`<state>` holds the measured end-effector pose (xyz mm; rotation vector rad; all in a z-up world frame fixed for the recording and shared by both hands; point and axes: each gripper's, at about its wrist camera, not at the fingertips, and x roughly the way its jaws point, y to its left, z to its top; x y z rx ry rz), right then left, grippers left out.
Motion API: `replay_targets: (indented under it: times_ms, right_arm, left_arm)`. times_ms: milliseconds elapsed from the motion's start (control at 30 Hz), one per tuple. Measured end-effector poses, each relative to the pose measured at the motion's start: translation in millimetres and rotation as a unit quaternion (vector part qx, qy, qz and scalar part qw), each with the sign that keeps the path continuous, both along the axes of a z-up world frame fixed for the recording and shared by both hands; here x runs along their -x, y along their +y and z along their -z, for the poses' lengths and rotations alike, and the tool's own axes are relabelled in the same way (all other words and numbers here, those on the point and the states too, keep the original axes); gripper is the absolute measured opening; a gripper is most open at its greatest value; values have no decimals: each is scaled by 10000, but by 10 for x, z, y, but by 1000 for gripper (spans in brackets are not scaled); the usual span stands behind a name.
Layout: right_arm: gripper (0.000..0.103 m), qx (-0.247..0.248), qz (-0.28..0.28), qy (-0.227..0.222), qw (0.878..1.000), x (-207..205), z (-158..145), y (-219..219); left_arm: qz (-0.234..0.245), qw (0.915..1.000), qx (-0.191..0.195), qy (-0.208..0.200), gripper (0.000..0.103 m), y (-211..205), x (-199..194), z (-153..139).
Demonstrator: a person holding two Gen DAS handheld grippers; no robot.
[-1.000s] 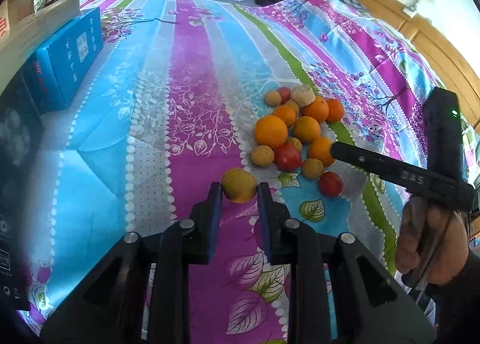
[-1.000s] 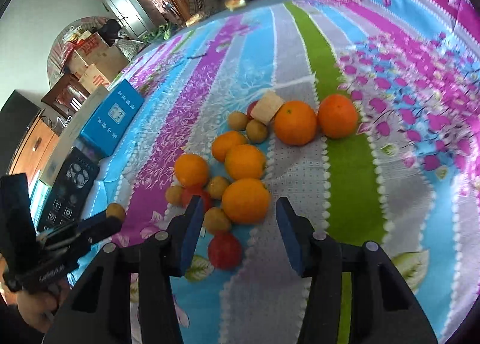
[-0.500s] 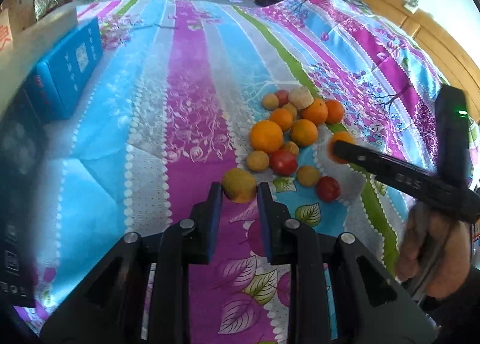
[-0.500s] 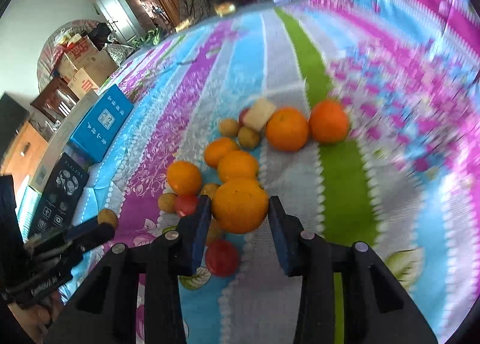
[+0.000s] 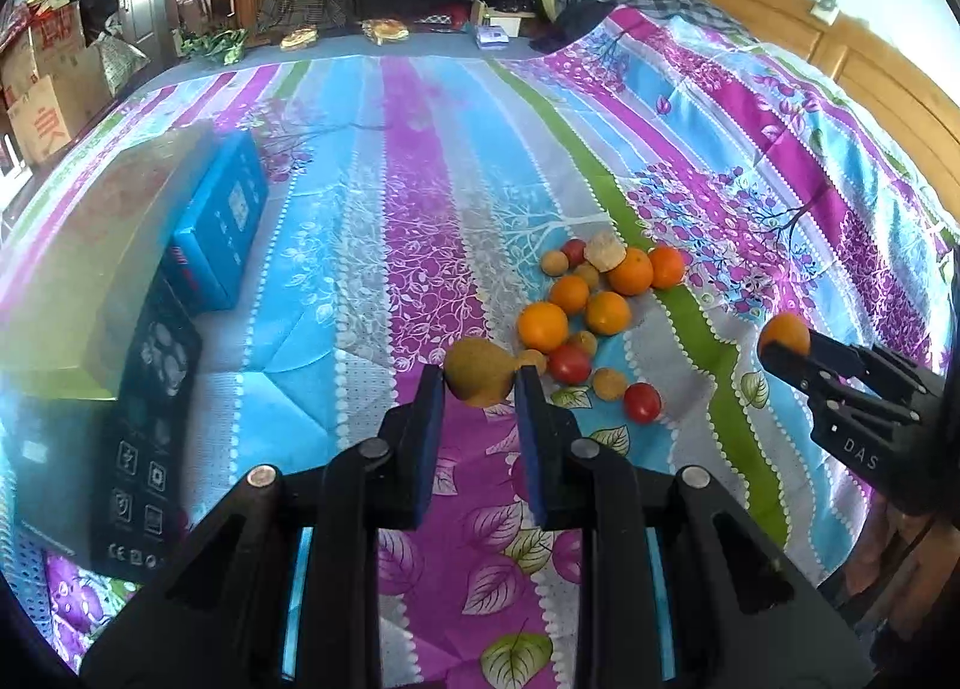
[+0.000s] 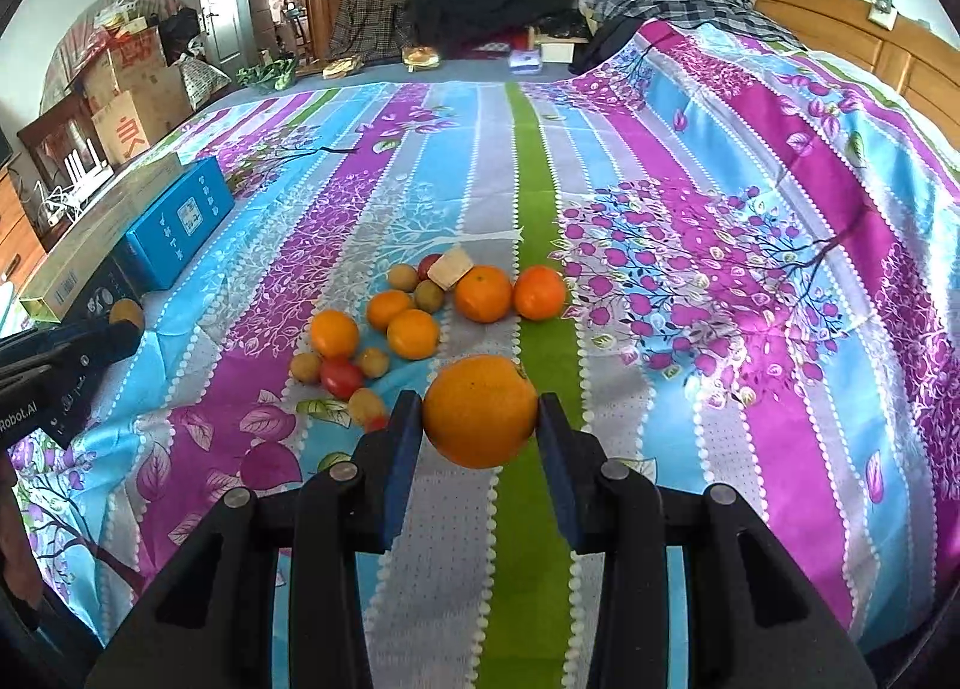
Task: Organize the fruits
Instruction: 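Carry the yellow fruit and orange in both tools to the blue basket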
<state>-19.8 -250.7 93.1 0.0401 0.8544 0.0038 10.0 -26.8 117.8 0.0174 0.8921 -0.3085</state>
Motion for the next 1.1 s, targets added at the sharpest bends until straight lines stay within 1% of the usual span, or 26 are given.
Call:
replay_targets:
  times_ms: [300,533,733,1100]
  right_arm:
    - [43,-23,-96,-145,9998,42,-273,147]
    - [43,36,-315,-379,9988,-27,-591,406]
    - [43,49,-631,-625,9960,-115,-905,757]
    - [43,-19,-1344,-833,9874,-240,-1274,1536]
  left_arm:
    - [-132,9997,54,-186,24,105,89,-239]
    - [-389,9982,72,-447,24,350,146,-474]
    - [-696,9957,116,-594,24,649,193,-645]
    - [-1329,9879,155,-786,24,1274,280,-872]
